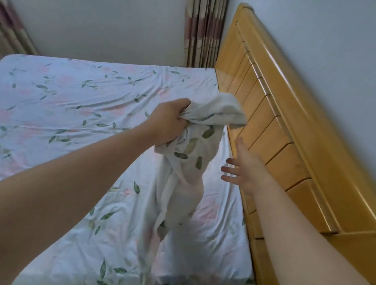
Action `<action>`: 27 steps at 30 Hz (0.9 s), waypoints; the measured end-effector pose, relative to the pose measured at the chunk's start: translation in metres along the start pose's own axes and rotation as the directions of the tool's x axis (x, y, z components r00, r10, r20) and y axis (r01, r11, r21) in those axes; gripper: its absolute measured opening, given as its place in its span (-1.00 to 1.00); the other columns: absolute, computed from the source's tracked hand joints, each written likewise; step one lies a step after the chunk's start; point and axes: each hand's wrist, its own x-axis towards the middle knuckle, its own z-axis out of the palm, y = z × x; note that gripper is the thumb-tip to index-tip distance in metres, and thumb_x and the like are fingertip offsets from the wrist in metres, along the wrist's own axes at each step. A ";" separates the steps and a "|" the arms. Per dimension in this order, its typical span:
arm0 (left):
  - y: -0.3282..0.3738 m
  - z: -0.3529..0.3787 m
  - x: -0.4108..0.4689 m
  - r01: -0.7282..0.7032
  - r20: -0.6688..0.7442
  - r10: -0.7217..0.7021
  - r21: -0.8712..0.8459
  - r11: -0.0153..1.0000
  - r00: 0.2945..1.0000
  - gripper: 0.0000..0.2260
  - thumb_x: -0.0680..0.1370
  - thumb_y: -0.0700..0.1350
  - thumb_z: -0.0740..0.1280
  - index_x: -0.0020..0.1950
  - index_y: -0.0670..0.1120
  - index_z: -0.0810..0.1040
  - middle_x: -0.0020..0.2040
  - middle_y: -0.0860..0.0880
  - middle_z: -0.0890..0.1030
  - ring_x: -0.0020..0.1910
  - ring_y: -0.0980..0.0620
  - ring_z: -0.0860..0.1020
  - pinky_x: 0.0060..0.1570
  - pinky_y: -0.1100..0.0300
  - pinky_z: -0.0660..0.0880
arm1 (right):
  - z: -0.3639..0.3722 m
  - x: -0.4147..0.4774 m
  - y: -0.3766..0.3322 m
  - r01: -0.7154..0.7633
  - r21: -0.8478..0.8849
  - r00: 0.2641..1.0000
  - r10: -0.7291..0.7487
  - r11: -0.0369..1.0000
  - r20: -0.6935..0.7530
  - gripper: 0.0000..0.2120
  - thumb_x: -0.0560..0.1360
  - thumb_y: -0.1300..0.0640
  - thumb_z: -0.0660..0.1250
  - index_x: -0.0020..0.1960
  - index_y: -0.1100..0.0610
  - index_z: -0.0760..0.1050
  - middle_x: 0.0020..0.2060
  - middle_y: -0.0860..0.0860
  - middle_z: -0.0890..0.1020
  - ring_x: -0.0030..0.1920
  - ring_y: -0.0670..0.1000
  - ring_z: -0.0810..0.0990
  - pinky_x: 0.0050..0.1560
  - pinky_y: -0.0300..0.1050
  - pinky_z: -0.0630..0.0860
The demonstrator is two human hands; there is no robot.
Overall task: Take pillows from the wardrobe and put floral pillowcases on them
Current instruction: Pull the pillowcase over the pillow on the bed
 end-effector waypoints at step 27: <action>-0.032 -0.035 0.110 -0.549 0.481 0.269 0.766 0.335 0.834 -0.80 0.42 -0.28 0.29 -0.02 -0.04 0.43 -0.16 -0.06 0.50 -0.07 -0.16 0.57 -0.09 0.02 0.47 | 0.015 0.090 -0.078 0.001 0.329 0.996 -0.029 0.944 0.081 -0.80 0.63 0.27 0.22 0.11 0.19 0.62 0.03 0.17 0.69 0.02 0.13 0.67 -0.13 -0.03 0.69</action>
